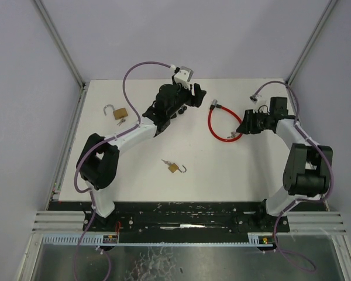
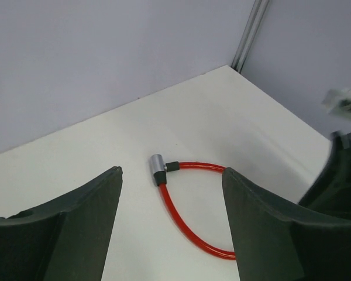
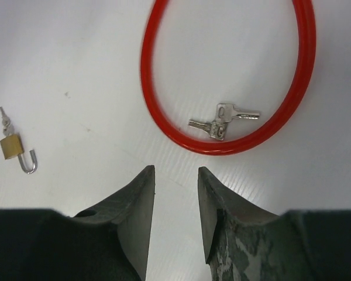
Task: Lock with the key
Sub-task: Place the key at the center of the board, then move the lock to the center of the board.
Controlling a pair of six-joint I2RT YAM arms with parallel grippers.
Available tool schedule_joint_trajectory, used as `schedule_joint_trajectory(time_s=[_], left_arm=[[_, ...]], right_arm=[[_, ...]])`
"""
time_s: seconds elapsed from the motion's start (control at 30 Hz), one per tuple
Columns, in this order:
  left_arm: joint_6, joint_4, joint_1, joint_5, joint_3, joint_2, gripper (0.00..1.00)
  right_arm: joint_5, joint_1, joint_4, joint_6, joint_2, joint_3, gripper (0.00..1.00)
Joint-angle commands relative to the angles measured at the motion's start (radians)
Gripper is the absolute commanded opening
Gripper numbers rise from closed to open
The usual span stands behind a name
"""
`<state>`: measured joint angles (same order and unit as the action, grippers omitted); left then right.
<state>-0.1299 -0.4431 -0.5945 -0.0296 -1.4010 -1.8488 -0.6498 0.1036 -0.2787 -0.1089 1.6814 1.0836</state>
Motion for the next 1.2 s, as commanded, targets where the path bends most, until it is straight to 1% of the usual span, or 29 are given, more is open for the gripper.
schedule_joint_trajectory(time_s=[0.0, 0.1, 0.13, 0.2, 0.27, 0.3, 0.37, 0.43, 0.5, 0.53, 0.6, 0.67, 0.73, 0.77, 0.8, 0.83, 0.9, 0.97, 1.03, 1.07, 1.13, 1.17], left_arm=[[0.147, -0.036, 0.010, 0.022, 0.036, 0.032, 0.69], [0.139, 0.057, 0.028, 0.007, 0.040, 0.068, 0.70], [0.132, 0.077, 0.034, 0.003, 0.046, 0.082, 0.71], [0.119, 0.103, 0.039, 0.046, 0.045, 0.103, 0.74], [0.035, 0.145, 0.048, 0.058, 0.021, 0.113, 0.76], [-0.002, 0.166, 0.052, 0.029, 0.005, 0.113, 0.76], [-0.072, 0.236, 0.054, -0.012, -0.030, 0.099, 0.76], [-0.069, 0.240, 0.055, -0.049, -0.033, 0.096, 0.76], [-0.106, 0.235, 0.061, 0.008, -0.025, 0.101, 0.78], [-0.135, 0.255, 0.077, 0.010, -0.044, 0.085, 0.78], [-0.231, 0.359, 0.136, -0.040, -0.148, 0.024, 0.78], [-0.386, 0.451, 0.208, -0.135, -0.251, -0.058, 0.77], [-0.550, 0.493, 0.268, -0.234, -0.315, -0.141, 0.77], [-0.606, 0.516, 0.281, -0.266, -0.341, -0.179, 0.76], [-0.622, 0.546, 0.287, -0.285, -0.364, -0.206, 0.77], [-0.615, 0.600, 0.287, -0.264, -0.395, -0.230, 0.77], [-0.593, 0.678, 0.278, -0.147, -0.408, -0.232, 0.81], [-0.595, 0.693, 0.268, 0.001, -0.354, -0.188, 0.88], [-0.605, 0.699, 0.247, 0.165, -0.284, -0.138, 0.98], [-0.621, 0.699, 0.236, 0.236, -0.265, -0.125, 1.00], [-0.646, 0.728, 0.209, 0.322, -0.268, -0.134, 1.00], [-0.650, 0.768, 0.192, 0.363, -0.287, -0.150, 1.00]], right_arm=[[-0.065, -0.005, -0.076, -0.166, -0.233, 0.058, 0.41], [-0.109, -0.006, -0.087, -0.197, -0.329, 0.059, 0.42], [-0.133, -0.005, -0.100, -0.200, -0.343, 0.069, 0.44], [-0.184, -0.005, -0.152, -0.215, -0.353, 0.104, 0.44], [-0.210, -0.005, -0.224, -0.252, -0.352, 0.134, 0.46], [-0.212, -0.006, -0.246, -0.272, -0.358, 0.132, 0.46], [-0.206, -0.005, -0.239, -0.297, -0.387, 0.093, 0.47], [-0.199, -0.005, -0.209, -0.309, -0.420, 0.038, 0.50], [-0.200, -0.006, -0.187, -0.315, -0.443, 0.009, 0.53], [-0.203, -0.005, -0.182, -0.314, -0.445, 0.006, 0.53], [-0.211, -0.005, -0.188, -0.314, -0.441, 0.011, 0.53], [-0.210, -0.005, -0.193, -0.324, -0.439, 0.009, 0.53], [-0.201, -0.005, -0.194, -0.333, -0.439, 0.004, 0.53], [-0.200, -0.005, -0.195, -0.334, -0.438, 0.004, 0.53], [-0.200, -0.005, -0.196, -0.334, -0.438, 0.004, 0.53], [-0.204, -0.005, -0.197, -0.334, -0.438, 0.004, 0.53], [-0.212, -0.005, -0.195, -0.336, -0.441, -0.001, 0.53], [-0.215, -0.006, -0.189, -0.336, -0.441, -0.005, 0.54], [-0.213, -0.005, -0.190, -0.338, -0.433, -0.004, 0.54], [-0.209, -0.005, -0.192, -0.340, -0.430, -0.005, 0.54], [-0.199, -0.005, -0.192, -0.345, -0.425, -0.010, 0.54], [-0.196, -0.005, -0.188, -0.345, -0.426, -0.013, 0.54]])
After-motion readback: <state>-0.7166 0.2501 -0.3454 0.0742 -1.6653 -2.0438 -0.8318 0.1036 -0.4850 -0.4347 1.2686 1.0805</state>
